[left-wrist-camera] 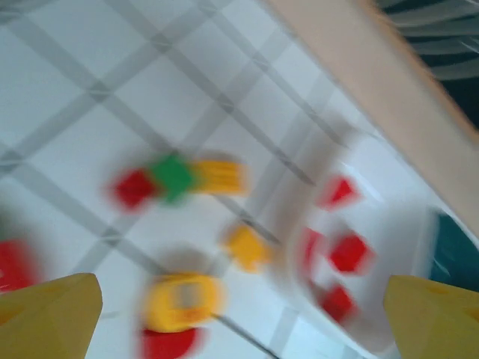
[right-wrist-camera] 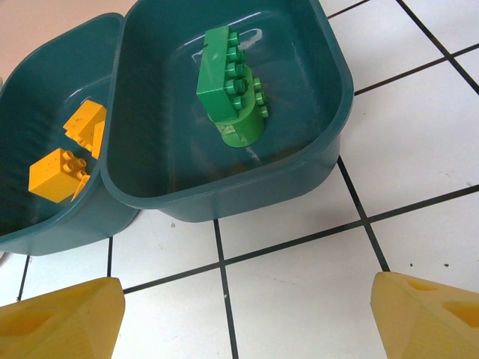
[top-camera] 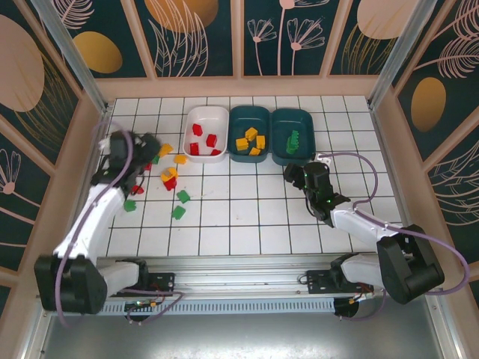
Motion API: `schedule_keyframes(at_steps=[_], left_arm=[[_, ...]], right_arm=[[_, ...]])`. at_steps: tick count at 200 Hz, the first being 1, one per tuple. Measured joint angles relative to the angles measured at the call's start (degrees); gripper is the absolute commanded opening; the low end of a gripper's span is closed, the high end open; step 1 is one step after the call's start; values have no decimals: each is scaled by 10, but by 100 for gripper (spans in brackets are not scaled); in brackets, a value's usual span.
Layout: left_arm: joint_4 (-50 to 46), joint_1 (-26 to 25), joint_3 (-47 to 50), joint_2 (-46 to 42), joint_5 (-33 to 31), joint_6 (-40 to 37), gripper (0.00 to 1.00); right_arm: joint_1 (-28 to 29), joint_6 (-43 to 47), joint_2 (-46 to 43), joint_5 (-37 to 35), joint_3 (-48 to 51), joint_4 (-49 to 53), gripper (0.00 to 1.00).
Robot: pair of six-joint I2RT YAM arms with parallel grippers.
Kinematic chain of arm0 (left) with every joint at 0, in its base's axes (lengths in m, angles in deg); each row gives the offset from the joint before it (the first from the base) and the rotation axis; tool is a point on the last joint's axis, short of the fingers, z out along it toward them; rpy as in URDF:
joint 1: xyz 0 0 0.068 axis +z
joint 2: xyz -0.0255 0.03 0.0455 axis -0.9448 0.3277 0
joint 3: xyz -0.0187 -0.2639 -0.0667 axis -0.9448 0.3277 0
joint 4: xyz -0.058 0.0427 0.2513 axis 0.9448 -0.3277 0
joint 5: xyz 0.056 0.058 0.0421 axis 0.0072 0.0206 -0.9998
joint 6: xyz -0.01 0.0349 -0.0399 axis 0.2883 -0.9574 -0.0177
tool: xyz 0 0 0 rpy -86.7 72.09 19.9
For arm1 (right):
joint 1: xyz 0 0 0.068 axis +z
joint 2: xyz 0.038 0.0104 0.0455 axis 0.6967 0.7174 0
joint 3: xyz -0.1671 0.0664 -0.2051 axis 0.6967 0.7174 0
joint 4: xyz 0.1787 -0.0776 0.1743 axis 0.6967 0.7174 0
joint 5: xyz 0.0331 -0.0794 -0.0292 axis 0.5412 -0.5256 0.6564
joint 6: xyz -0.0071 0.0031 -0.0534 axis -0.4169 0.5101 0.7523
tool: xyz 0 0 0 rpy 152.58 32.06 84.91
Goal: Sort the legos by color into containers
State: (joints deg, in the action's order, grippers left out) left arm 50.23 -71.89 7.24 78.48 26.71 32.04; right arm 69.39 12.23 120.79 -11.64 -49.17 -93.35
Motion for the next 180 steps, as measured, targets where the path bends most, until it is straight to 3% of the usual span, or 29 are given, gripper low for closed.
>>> schedule_keyframes(at_steps=[30, 76, 104, 180], left_arm=[[-64, 92, 51, -43, -10, 19, 96], [-40, 167, 126, 39, 70, 63, 85], [-30, 179, 155, 74, 107, 96, 78], [13, 183, 130, 157, 107, 94, 69]], right_arm=[[0, 0, 0, 7, 0, -2, 87], [0, 0, 0, 11, 0, -4, 87], [0, 0, 0, 11, 0, -4, 86], [1, 0, -2, 11, 0, -4, 85]])
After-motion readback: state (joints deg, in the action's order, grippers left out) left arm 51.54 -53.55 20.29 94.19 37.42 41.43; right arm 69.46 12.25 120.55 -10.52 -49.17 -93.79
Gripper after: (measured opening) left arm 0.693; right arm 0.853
